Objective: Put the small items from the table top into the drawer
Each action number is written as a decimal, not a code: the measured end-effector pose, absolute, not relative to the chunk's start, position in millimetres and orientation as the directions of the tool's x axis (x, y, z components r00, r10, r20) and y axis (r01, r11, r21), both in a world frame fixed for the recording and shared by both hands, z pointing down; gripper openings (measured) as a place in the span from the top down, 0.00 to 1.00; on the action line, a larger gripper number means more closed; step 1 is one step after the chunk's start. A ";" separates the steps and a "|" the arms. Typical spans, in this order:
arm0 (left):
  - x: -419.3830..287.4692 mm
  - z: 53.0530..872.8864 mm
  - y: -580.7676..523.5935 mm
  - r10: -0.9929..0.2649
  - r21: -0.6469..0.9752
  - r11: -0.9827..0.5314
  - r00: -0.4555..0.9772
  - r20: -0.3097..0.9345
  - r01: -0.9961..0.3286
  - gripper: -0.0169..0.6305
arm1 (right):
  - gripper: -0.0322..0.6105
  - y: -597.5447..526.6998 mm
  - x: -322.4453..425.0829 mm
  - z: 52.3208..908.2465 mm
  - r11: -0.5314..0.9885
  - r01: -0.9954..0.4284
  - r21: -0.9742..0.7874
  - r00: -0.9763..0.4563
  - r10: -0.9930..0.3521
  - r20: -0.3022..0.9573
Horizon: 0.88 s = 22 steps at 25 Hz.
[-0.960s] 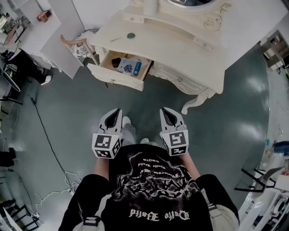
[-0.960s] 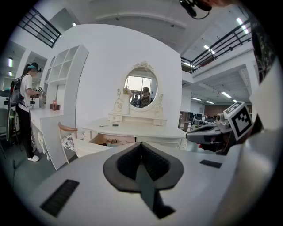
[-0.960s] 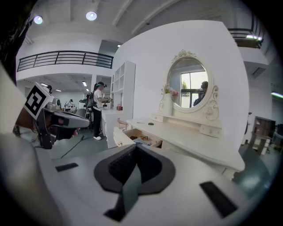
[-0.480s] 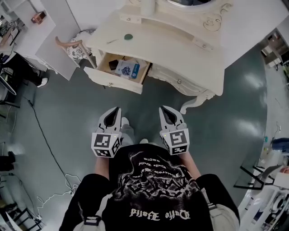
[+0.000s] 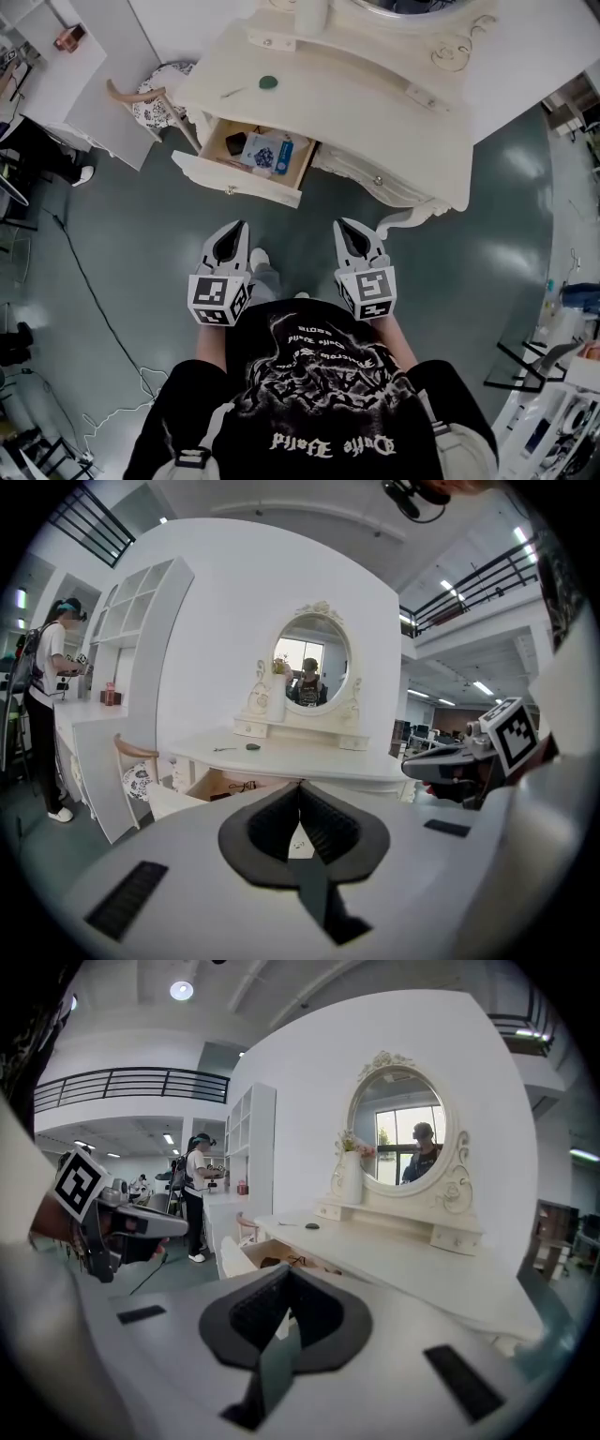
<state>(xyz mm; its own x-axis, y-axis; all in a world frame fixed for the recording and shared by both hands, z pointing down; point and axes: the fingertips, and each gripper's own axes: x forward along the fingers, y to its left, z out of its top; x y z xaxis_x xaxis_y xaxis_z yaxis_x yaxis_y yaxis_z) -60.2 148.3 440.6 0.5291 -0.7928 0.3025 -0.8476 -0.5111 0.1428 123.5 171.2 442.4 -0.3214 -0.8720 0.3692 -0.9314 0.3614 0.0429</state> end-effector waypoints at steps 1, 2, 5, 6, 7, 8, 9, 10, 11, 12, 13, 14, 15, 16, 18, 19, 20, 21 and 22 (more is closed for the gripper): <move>-60.7 441.8 142.7 -0.789 0.142 -0.516 0.533 0.305 -0.845 0.95 | 0.94 165.8 122.6 443.9 0.356 -0.934 0.040 -0.317 -0.873 0.371; -61.3 443.1 136.8 -0.785 0.142 -0.521 0.538 0.307 -0.841 0.95 | 0.94 160.3 121.4 445.5 0.352 -0.935 0.039 -0.313 -0.873 0.373; -64.0 445.5 118.1 -0.773 0.148 -0.536 0.554 0.310 -0.831 0.95 | 0.94 145.5 116.6 449.0 0.340 -0.940 0.038 -0.301 -0.874 0.382; -64.8 445.5 111.4 -0.770 0.152 -0.540 0.558 0.310 -0.828 0.95 | 0.94 140.4 115.3 449.8 0.336 -0.941 0.038 -0.297 -0.874 0.384; -65.5 445.2 104.4 -0.766 0.155 -0.544 0.563 0.309 -0.825 0.95 | 0.94 135.1 114.4 450.5 0.331 -0.943 0.038 -0.291 -0.875 0.387; -65.9 445.0 97.6 -0.762 0.157 -0.549 0.569 0.309 -0.821 0.95 | 0.94 129.8 113.6 451.1 0.325 -0.945 0.040 -0.285 -0.876 0.390; -66.4 444.6 91.1 -0.757 0.159 -0.556 0.576 0.309 -0.816 0.95 | 0.94 124.7 112.6 451.6 0.319 -0.947 0.042 -0.278 -0.876 0.394; -67.0 444.1 84.9 -0.752 0.160 -0.562 0.582 0.310 -0.812 0.95 | 0.94 119.9 111.3 451.7 0.314 -0.948 0.042 -0.272 -0.876 0.398; -67.9 443.5 79.0 -0.748 0.162 -0.567 0.587 0.309 -0.808 0.95 | 0.94 115.2 109.7 451.7 0.310 -0.950 0.043 -0.268 -0.876 0.401; -68.9 442.9 73.2 -0.745 0.164 -0.572 0.592 0.308 -0.804 0.95 | 0.94 110.7 108.0 451.6 0.306 -0.951 0.043 -0.264 -0.876 0.403; -70.1 442.6 67.6 -0.741 0.166 -0.576 0.597 0.307 -0.800 0.95 | 0.94 106.4 105.9 451.8 0.303 -0.952 0.044 -0.260 -0.877 0.405; -71.7 442.8 62.3 -0.737 0.168 -0.580 0.602 0.307 -0.797 0.95 | 0.94 102.3 103.3 452.3 0.301 -0.953 0.046 -0.257 -0.876 0.408; -73.9 443.6 57.5 -0.734 0.170 -0.584 0.606 0.307 -0.794 0.95 | 0.94 98.5 100.3 453.1 0.299 -0.953 0.047 -0.254 -0.876 0.410; -76.5 444.9 53.0 -0.731 0.173 -0.587 0.609 0.308 -0.791 0.95 | 0.94 94.8 97.3 453.9 0.296 -0.954 0.048 -0.251 -0.876 0.413; -81.1 447.8 44.5 -0.721 0.176 -0.597 0.619 0.311 -0.783 0.95 | 0.94 87.4 92.6 455.3 0.286 -0.957 0.050 -0.240 -0.877 0.416; -83.3 449.0 40.4 -0.714 0.175 -0.604 0.626 0.314 -0.777 0.95 | 0.94 83.8 90.5 456.0 0.279 -0.959 0.049 -0.234 -0.878 0.418; -85.7 449.6 36.2 -0.708 0.173 -0.612 0.632 0.316 -0.772 0.95 | 0.94 80.1 88.1 456.5 0.271 -0.961 0.049 -0.227 -0.879 0.420; -88.1 449.7 31.8 -0.701 0.171 -0.620 0.638 0.318 -0.766 0.95 | 0.94 76.5 85.6 456.8 0.264 -0.963 0.048 -0.220 -0.880 0.421; -90.5 449.4 27.2 -0.695 0.169 -0.627 0.645 0.318 -0.760 0.95 | 0.94 73.2 82.9 456.9 0.257 -0.965 0.048 -0.214 -0.881 0.422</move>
<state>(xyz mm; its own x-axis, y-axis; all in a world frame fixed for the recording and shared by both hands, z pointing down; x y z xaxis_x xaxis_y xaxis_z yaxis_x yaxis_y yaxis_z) -90.5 27.2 449.4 0.6445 -0.6953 0.3181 -0.7602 -0.6274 0.1689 82.9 73.2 456.9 -0.2141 -0.8808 0.4223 -0.9651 0.2574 0.0477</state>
